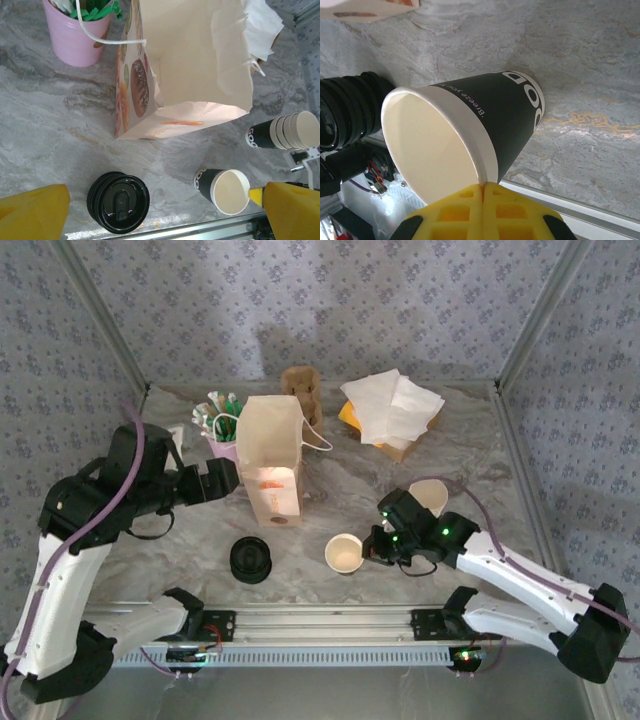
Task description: Pack the takeout coffee
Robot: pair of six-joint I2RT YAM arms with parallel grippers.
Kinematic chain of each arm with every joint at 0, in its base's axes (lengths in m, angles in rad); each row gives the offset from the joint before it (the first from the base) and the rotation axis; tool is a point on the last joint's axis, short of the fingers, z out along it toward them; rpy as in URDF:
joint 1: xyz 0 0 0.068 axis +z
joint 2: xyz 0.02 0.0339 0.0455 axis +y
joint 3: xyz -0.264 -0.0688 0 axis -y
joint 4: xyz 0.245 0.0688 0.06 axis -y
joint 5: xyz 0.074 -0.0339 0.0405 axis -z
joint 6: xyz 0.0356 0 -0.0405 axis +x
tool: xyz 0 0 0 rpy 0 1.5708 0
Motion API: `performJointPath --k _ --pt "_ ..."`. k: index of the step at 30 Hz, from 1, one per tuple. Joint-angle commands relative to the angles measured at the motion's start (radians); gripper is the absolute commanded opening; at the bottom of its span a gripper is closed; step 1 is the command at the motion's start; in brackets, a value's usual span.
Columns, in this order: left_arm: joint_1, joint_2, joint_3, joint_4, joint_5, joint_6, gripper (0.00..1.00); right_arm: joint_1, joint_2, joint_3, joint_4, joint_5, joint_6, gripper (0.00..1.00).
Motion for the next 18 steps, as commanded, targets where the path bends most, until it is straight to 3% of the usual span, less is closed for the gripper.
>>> performJointPath --k 1,3,5,7,12,18 --pt "0.005 -0.009 -0.005 -0.005 0.015 -0.018 0.98 -0.027 -0.033 -0.012 0.008 -0.01 -0.029 0.05" --pt "0.004 -0.009 -0.005 -0.011 0.015 -0.02 0.99 -0.036 -0.044 -0.005 -0.016 -0.008 -0.03 0.07" --pt "0.003 -0.009 -0.003 -0.022 0.014 -0.023 0.99 -0.042 -0.052 0.008 -0.042 -0.003 -0.03 0.17" --pt "0.004 -0.009 0.001 -0.048 0.005 -0.029 0.99 -0.047 -0.056 0.032 -0.068 0.01 -0.029 0.19" --pt "0.004 -0.029 -0.03 -0.141 -0.003 -0.046 0.98 -0.056 -0.04 0.113 -0.154 0.034 -0.059 0.35" --pt "0.004 -0.067 -0.145 -0.246 0.017 -0.058 0.91 -0.052 0.002 0.29 -0.285 0.15 -0.131 0.4"
